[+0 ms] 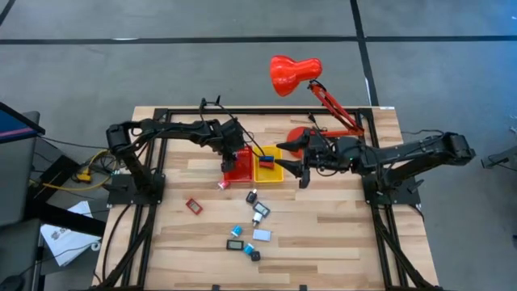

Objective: Pick & Place Office items
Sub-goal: Put the purple charger adapter into the red basket, then put the red charger adapter into the red basket

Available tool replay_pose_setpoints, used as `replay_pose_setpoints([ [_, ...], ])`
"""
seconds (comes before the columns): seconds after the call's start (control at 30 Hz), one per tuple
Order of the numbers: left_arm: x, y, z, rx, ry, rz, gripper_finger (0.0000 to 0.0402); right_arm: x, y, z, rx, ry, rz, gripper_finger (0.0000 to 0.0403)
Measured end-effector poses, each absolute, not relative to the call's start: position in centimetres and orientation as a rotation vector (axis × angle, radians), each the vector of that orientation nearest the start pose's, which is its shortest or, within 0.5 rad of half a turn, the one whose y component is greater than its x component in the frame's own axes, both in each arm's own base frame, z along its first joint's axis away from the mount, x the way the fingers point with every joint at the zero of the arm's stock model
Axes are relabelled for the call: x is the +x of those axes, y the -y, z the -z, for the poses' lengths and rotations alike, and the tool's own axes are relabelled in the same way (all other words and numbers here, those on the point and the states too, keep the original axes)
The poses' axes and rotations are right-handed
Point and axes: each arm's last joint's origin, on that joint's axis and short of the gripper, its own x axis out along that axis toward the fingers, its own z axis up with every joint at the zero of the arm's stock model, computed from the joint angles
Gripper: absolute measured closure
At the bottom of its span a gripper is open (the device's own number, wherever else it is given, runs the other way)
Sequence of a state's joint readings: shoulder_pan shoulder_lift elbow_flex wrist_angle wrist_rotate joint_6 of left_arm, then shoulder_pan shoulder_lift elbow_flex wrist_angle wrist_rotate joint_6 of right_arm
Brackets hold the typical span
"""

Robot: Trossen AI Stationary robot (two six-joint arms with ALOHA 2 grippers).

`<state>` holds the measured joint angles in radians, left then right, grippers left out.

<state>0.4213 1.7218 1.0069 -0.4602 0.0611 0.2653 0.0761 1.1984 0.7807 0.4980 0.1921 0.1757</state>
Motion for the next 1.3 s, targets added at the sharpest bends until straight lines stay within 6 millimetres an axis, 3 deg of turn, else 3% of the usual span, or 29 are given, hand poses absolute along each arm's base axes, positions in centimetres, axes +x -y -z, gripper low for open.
replay_pose_setpoints([
  [0.43,29.5,-12.7,-15.8,-0.054,-1.186,-0.163,0.0231,26.8,-1.5,-31.0,0.191,0.064,0.105,0.0154],
  [0.97,29.6,-12.5,-15.9,-0.045,-1.182,-0.160,0.0230,26.8,-1.5,-31.0,0.191,0.064,0.105,0.0154],
  [1.13,29.3,-12.4,-17.2,-0.033,-1.143,-0.167,0.0217,26.8,-1.5,-31.0,0.191,0.064,0.105,0.0154],
  [1.3,28.6,-12.1,-19.8,-0.012,-1.064,-0.184,0.0208,26.8,-1.5,-31.0,0.191,0.064,0.106,0.0154],
])
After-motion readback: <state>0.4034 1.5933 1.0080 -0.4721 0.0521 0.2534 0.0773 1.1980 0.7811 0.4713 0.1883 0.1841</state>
